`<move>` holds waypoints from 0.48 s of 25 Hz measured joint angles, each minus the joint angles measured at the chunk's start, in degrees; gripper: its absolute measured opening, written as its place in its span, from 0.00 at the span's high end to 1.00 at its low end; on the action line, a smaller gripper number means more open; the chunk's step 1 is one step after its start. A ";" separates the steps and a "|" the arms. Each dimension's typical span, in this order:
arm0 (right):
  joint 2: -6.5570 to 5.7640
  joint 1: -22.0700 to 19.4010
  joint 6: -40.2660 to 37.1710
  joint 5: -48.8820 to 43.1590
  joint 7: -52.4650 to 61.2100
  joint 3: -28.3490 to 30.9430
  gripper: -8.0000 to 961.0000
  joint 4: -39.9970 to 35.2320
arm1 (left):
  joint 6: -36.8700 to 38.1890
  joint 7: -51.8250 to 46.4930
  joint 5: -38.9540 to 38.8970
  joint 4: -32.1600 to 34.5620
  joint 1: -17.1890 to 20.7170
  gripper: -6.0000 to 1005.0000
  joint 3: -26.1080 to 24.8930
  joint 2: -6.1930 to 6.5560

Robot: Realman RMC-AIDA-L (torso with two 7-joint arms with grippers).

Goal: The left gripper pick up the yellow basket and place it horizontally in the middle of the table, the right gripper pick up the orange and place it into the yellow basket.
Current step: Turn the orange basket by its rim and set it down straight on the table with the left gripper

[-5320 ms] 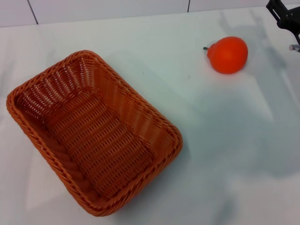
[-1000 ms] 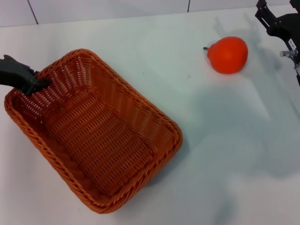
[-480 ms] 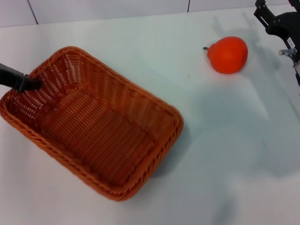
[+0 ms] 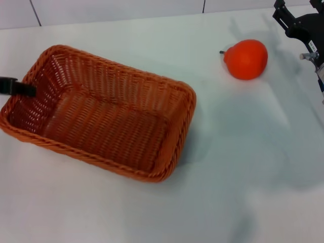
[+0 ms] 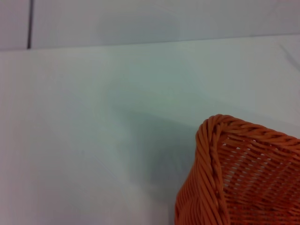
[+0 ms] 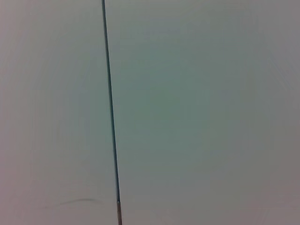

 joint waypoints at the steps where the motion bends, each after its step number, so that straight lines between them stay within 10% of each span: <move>1: -0.01 0.00 0.02 0.00 0.00 0.00 0.05 0.00 | -0.35 -0.75 0.00 -0.21 0.46 0.82 -0.16 -0.05; 12: -0.02 0.18 0.95 0.00 0.00 0.00 0.05 -0.06 | -0.84 -2.56 -1.40 -3.30 1.90 0.81 -4.47 -0.37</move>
